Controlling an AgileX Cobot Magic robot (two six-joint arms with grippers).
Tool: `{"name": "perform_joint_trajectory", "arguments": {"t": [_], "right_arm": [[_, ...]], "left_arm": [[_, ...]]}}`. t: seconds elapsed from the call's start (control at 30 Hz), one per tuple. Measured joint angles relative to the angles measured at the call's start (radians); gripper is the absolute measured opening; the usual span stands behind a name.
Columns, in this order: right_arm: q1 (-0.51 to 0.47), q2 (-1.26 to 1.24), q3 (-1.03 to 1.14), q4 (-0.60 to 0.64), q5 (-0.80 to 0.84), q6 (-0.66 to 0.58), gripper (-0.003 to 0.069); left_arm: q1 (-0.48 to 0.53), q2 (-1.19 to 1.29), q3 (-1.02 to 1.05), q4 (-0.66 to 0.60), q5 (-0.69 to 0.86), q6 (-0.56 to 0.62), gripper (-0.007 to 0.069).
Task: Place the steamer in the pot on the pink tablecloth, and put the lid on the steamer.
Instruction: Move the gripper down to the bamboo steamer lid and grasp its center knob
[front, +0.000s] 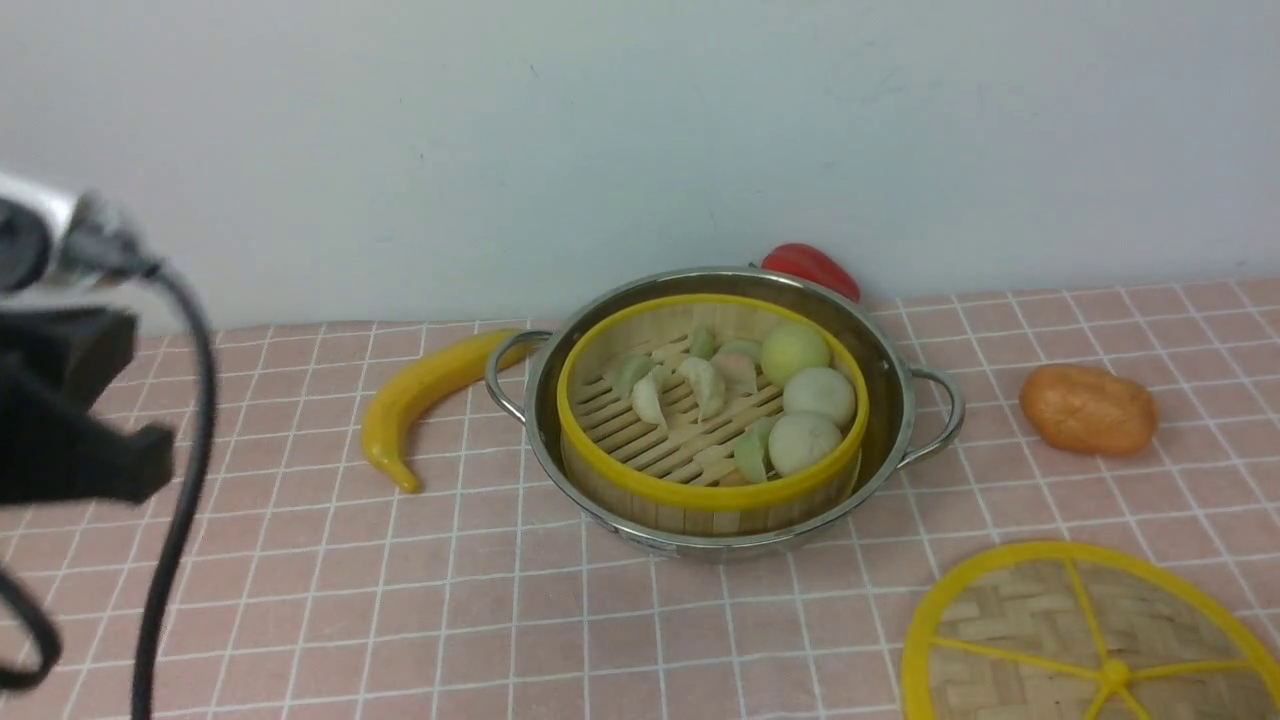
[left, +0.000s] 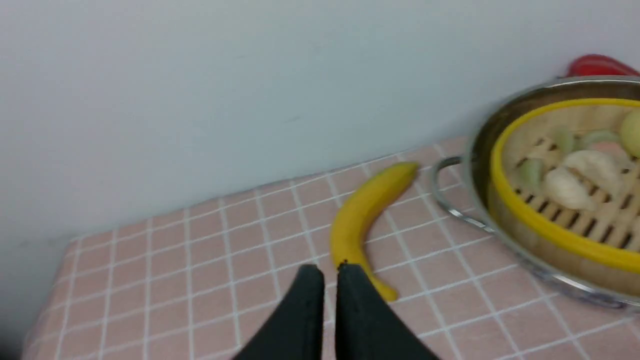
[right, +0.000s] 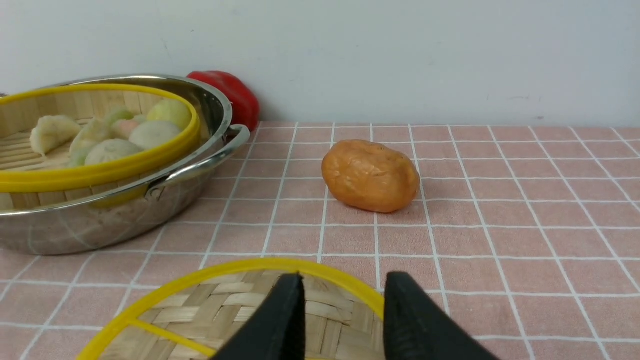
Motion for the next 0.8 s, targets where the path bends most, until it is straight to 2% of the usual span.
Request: {"name": "perform_joint_trajectory", "arguments": {"t": [0.13, 0.23, 0.47, 0.8], "right_arm": [[0.0, 0.0, 0.0, 0.0, 0.0, 0.002, 0.0243], [0.0, 0.0, 0.0, 0.0, 0.0, 0.002, 0.0243], [0.0, 0.0, 0.0, 0.0, 0.0, 0.002, 0.0243], [0.0, 0.0, 0.0, 0.0, 0.0, 0.002, 0.0243]], "left_arm": [[0.143, -0.203, 0.252, -0.042, -0.093, 0.0, 0.0033], [0.199, -0.343, 0.41, -0.05, -0.146, 0.0, 0.0042], [0.214, -0.592, 0.633, -0.059, -0.199, 0.0, 0.0055], [0.214, -0.728, 0.66, -0.05, -0.089, 0.0, 0.0072]]}}
